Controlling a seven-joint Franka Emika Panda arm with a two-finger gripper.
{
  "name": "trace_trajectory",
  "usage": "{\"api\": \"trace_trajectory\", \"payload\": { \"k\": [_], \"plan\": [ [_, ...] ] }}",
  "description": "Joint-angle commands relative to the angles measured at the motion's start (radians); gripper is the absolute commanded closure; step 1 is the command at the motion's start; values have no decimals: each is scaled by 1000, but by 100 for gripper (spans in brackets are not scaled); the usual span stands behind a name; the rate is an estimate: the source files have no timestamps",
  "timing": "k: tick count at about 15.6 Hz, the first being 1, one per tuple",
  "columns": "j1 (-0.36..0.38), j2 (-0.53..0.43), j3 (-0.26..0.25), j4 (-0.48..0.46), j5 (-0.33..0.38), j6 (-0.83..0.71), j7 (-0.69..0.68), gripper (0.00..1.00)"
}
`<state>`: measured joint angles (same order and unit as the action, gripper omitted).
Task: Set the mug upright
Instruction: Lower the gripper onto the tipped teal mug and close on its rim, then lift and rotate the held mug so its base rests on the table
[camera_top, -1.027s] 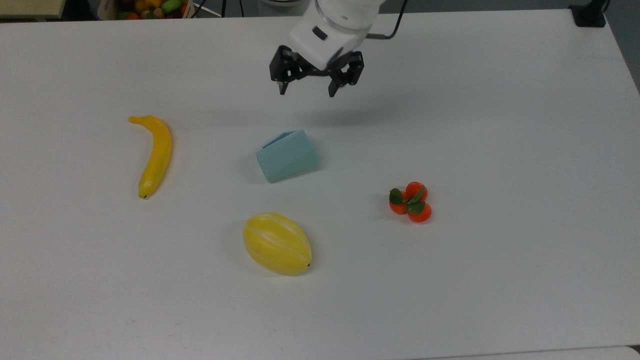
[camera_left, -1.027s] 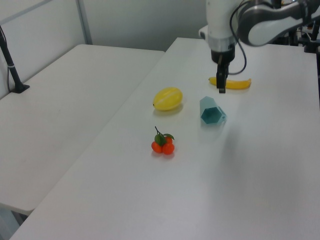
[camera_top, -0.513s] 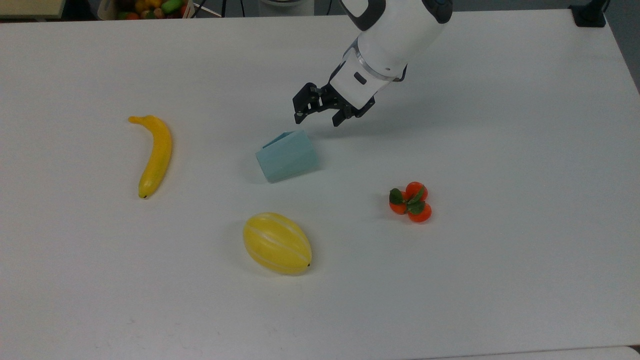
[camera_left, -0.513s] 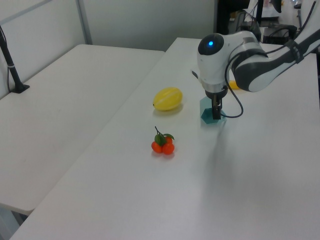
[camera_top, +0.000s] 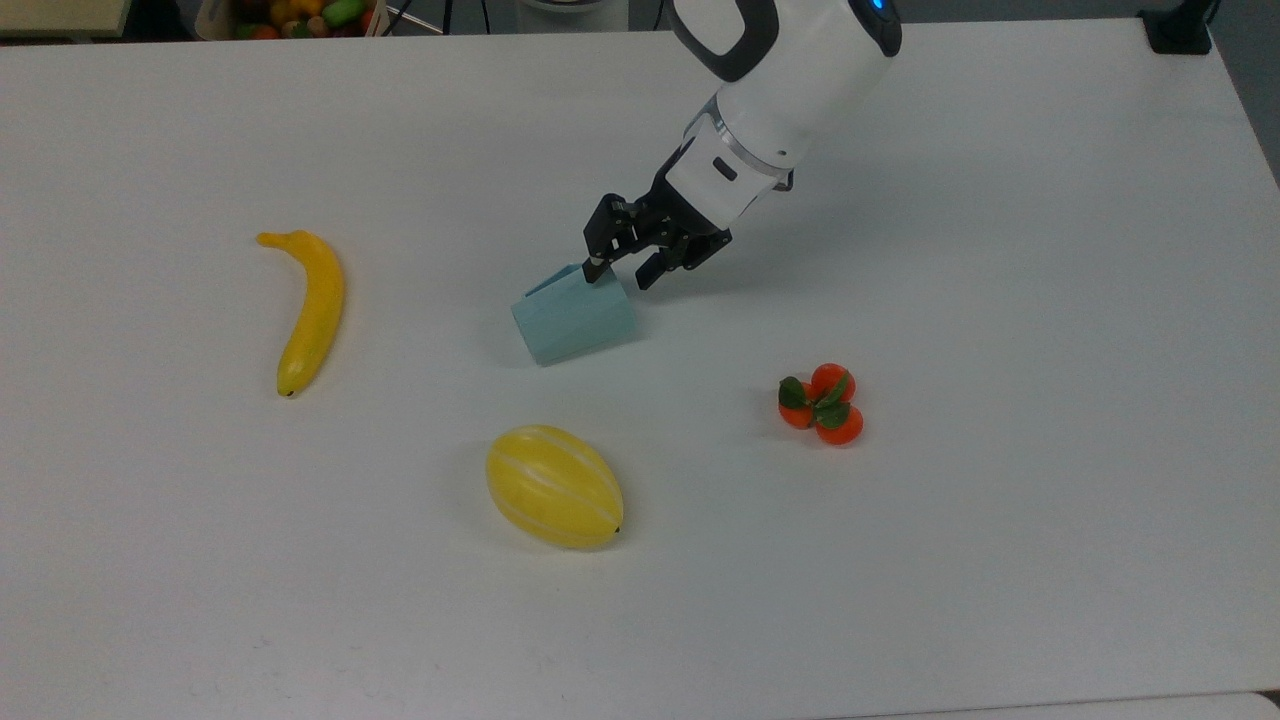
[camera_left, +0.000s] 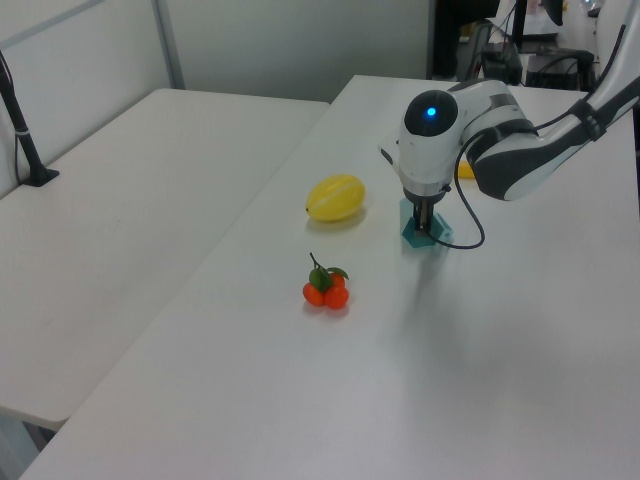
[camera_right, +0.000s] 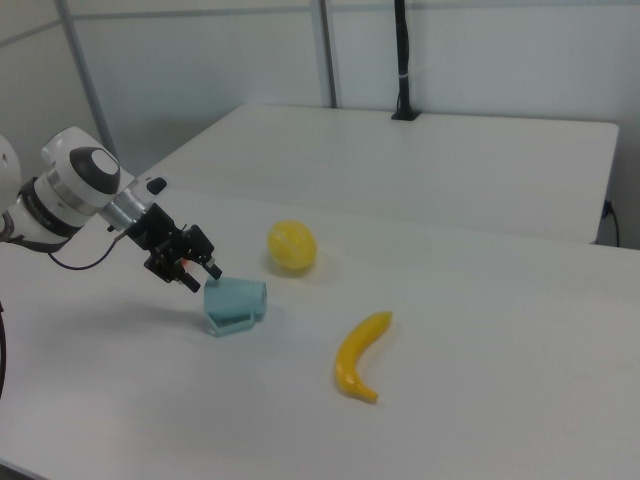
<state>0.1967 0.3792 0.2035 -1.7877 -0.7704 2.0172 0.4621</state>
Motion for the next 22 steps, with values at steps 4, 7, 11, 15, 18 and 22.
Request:
{"api": "trace_trajectory", "payload": {
  "k": [4, 7, 11, 15, 18, 22],
  "plan": [
    [4, 4, -12, -35, -93, 37, 30, 83],
    [6, 1, -12, -44, -104, 35, 30, 100],
    [6, -6, -12, -42, -104, 35, 30, 100],
    [-10, -42, -12, -33, -86, 50, 35, 100],
    [-26, -85, -18, -32, 31, 86, 21, 100],
    [-48, -138, -41, -16, 225, 90, -89, 100]
  ]
}}
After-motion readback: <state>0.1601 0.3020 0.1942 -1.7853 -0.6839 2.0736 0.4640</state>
